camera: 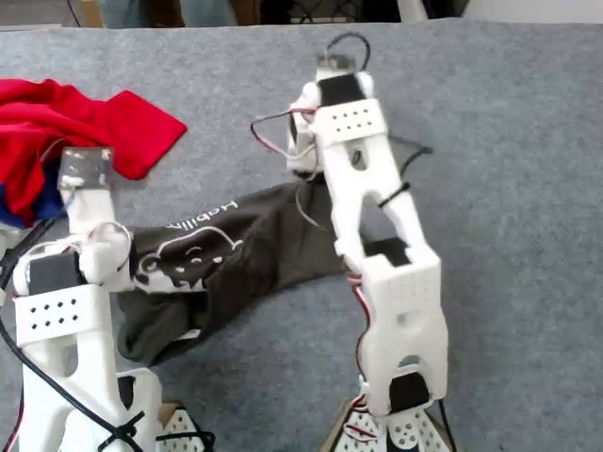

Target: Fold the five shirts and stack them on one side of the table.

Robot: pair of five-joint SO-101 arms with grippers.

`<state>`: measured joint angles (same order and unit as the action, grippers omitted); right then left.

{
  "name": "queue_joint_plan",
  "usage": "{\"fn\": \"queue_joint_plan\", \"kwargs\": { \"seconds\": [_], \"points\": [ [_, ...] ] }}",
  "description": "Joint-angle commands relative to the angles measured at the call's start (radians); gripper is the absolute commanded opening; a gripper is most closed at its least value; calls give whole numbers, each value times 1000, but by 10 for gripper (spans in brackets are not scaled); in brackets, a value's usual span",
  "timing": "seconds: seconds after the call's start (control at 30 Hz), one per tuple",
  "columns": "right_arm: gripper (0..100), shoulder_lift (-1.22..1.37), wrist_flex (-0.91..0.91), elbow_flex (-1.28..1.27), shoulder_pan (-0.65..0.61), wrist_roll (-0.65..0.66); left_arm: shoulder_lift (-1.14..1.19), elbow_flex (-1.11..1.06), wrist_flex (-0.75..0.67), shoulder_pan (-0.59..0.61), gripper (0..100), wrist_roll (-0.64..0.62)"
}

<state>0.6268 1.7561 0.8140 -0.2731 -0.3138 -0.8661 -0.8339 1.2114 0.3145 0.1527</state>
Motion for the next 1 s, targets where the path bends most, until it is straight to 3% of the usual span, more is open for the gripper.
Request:
{"fn": "queue_joint_plan", "kwargs": {
  "seconds": [0.0, 0.27, 0.47, 0.57, 0.7, 0.8, 0.97],
  "points": [
    [13, -153, -14, 193, -5, 94, -18, 275, 38, 36, 29, -114],
    [13, -234, -40, 687, -5, 305, -17, 716, 54, 234, 29, -351],
    [13, -282, 12, 750, 135, 345, -14, 799, 230, 318, 29, -353],
    [13, -314, 12, 582, 252, 344, -8, 717, 331, 317, 29, -269],
    [13, -398, 11, 216, 367, 365, -17, 530, 362, 257, 29, -144],
    [13, -493, 11, -114, 419, 499, -17, 440, 385, 197, 29, -77],
    [13, -664, 5, -595, 535, 687, -8, 417, 367, 163, 29, -80]
  ]
}}
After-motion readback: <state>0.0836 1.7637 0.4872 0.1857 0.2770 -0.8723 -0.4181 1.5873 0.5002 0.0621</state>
